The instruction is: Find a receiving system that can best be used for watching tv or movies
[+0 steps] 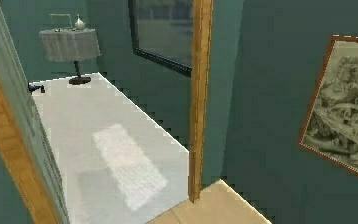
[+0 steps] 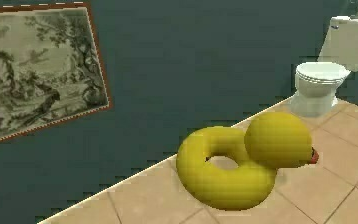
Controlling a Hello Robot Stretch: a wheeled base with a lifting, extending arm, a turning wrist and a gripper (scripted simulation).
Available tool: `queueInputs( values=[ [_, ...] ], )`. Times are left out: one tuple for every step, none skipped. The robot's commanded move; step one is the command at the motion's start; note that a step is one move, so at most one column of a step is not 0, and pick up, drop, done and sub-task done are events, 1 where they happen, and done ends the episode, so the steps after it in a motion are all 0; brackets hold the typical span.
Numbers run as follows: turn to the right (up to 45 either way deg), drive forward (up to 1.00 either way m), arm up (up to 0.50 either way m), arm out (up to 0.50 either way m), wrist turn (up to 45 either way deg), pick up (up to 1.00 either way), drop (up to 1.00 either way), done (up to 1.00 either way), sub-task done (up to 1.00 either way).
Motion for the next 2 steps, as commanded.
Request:
queueInputs(
  values=[
    [0.0, 0.75, 0.0, 0.0, 0.0, 0.0, 0.0, 0.0, 0.0],
    [-30.0, 0.0, 0.0, 0.0, 0.0, 0.0, 0.0, 0.0, 0.0]
  ],
)
